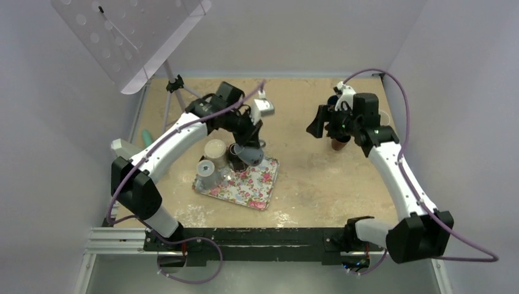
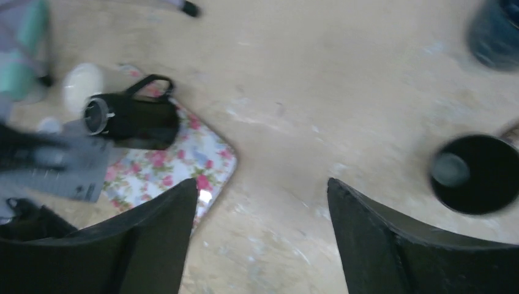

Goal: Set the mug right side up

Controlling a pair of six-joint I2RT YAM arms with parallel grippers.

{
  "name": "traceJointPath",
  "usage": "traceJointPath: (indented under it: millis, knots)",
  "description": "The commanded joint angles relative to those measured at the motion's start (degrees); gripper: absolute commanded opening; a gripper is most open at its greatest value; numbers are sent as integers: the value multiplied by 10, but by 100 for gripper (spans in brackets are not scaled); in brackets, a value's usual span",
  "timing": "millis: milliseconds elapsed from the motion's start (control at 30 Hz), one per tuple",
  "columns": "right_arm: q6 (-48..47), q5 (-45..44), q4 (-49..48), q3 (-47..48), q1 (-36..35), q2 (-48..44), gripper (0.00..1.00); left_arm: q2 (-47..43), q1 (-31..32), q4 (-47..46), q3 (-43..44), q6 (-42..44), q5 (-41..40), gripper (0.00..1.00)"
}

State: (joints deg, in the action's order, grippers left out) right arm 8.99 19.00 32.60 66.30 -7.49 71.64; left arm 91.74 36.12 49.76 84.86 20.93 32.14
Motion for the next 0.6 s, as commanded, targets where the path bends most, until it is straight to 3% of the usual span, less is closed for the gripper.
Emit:
traceJointPath:
  millis: [0,167,267,367,567]
  knots:
    - [79,173,-210,-105,-57,-83,85,12,-74,-143,48,-290,155,0]
    - [269,202,-485,-227,-143,-133,88,42,-90,-241,84,-445,216,0]
    - [361,181,-629,-288,-162,-134,80,53,-90,-292,90,-515,236,0]
    - [428,173,-724,-316,-171,-118,72,55,-90,-300,94,-525,239,0]
    - [457,179,-775,-292,-197,-75,62,50,-79,-352,69,-571,259,0]
